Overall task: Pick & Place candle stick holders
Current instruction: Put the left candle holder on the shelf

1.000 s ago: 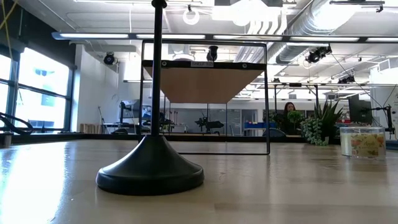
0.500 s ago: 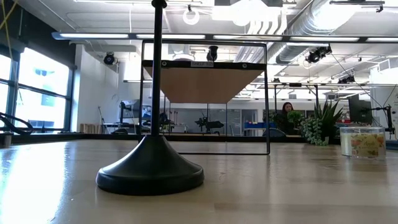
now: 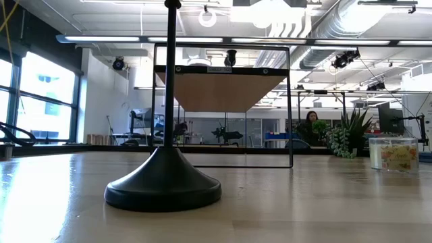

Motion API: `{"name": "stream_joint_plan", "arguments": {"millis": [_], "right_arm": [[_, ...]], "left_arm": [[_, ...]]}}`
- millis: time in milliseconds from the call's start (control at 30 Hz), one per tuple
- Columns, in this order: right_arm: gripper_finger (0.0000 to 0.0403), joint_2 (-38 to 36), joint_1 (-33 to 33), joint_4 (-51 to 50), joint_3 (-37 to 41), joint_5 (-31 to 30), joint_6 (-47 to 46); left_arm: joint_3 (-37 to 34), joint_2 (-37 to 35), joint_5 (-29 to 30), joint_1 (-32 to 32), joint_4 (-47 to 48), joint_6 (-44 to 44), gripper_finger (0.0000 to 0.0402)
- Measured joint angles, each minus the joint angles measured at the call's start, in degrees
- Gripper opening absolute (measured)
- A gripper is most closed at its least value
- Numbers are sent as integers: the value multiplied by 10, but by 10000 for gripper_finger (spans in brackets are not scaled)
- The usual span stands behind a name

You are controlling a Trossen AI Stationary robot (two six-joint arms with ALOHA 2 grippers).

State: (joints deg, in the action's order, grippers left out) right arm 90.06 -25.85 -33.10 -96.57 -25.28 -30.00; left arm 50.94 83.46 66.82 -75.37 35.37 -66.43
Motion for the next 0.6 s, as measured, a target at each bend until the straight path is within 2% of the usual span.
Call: {"name": "stream_joint_plan", "arguments": {"millis": [267,600], "right_arm": [[0,0,0,0,0,0,0],[0,0,0,0,0,0,0]], "left_arm": [[0,1,-3,0,-10,1,379],[0,1,-12,0,-10,2,265]]}}
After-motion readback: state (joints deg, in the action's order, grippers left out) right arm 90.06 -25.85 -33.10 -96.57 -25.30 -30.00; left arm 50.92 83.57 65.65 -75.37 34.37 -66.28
